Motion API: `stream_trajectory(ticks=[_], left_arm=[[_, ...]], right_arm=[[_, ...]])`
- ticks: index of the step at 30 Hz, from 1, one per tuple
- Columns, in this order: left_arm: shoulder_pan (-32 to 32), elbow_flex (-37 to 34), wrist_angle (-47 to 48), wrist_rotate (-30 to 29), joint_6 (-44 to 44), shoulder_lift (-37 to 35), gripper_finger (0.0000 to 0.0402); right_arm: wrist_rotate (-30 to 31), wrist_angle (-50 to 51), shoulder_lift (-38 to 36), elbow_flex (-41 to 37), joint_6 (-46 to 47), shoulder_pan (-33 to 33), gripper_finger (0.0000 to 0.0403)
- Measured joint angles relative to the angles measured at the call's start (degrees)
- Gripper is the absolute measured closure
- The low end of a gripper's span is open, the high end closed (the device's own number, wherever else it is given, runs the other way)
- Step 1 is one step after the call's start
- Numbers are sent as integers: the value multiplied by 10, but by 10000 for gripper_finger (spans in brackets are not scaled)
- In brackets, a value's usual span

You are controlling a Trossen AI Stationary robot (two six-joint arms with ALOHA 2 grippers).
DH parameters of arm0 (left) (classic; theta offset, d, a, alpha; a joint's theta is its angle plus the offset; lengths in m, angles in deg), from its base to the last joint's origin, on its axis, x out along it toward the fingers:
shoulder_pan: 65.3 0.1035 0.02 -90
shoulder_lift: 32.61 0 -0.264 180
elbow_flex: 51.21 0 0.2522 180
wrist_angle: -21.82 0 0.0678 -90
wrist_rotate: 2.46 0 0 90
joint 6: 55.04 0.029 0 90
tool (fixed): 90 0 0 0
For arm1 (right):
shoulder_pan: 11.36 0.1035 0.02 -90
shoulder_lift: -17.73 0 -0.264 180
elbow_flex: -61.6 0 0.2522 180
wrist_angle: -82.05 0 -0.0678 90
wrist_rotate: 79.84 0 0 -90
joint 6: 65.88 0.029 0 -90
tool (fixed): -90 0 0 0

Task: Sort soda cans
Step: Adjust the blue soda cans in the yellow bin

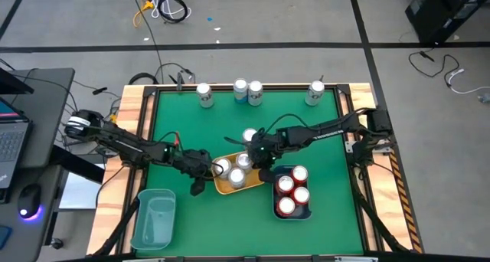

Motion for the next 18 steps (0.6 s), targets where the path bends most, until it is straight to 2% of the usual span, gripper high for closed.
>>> stream_trajectory(ticks=[8, 18], left_arm=[[0, 0, -12, -7, 0, 7, 401], [0, 1, -37, -10, -2, 32, 401]], right_arm=[[-3, -37, 23, 1, 1, 1, 403], [38, 33, -48, -1, 20, -2, 402]])
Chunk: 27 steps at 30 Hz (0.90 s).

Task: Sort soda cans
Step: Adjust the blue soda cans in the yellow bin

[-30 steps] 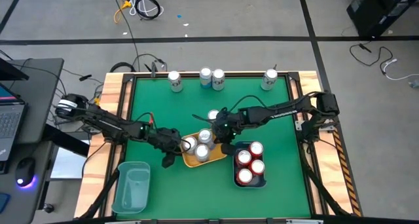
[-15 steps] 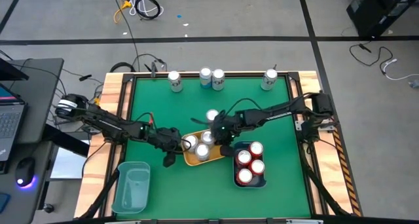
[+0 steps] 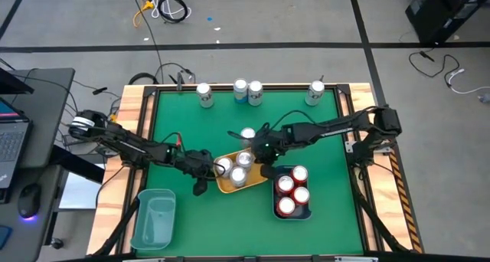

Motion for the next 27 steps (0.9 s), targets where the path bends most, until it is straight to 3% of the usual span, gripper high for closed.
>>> stream_trajectory(ticks=[8, 15, 27], left_arm=[[0, 0, -7, -28, 0, 0, 401], [0, 0, -20, -46, -1, 1, 401], [0, 0, -33, -85, 0, 1, 402]], right_arm=[[6, -30, -2, 0, 35, 49, 402], [76, -72, 24, 0, 60, 73, 403], [50, -132, 64, 0, 71, 72, 403]])
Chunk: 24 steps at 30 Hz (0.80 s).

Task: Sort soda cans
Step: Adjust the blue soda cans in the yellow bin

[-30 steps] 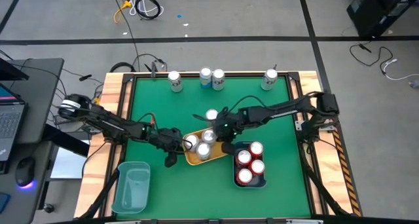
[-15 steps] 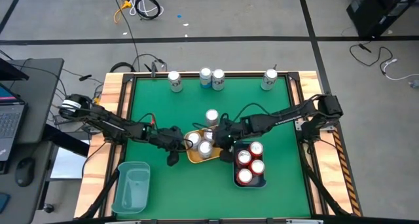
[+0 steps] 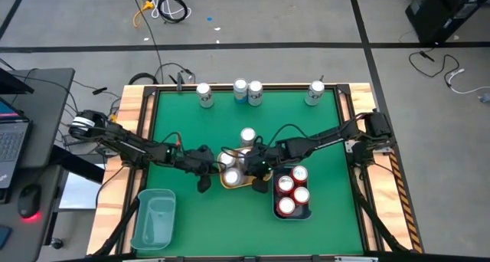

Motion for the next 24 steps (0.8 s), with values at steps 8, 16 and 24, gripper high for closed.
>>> stream_trajectory(ticks=[8, 16, 24], left_arm=[[0, 0, -15, -4, 1, 0, 402], [0, 0, -19, -7, 2, 0, 402], [0, 1, -41, -15, 1, 0, 402]], right_arm=[[-1, 50, -18, 0, -5, -2, 402], [27, 73, -92, 0, -24, -2, 400], [49, 45, -140, 0, -45, 0, 308]])
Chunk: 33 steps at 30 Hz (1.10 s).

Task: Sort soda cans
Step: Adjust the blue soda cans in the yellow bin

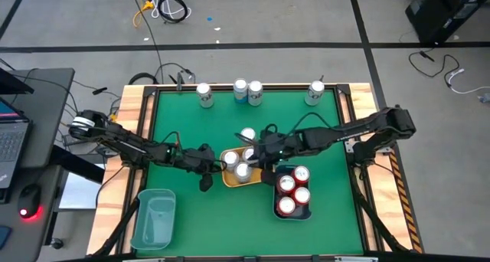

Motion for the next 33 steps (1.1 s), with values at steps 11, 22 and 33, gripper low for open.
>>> stream_trajectory(ticks=[11, 22, 33], left_arm=[[1, 0, -2, -5, 1, 0, 402], [1, 0, 0, -15, 1, 0, 402], [1, 0, 0, -17, 2, 0, 401]], right_arm=[[0, -27, 38, 12, -9, 5, 93], [8, 84, 127, 111, -99, 14, 60], [13, 144, 177, 174, -119, 14, 136]])
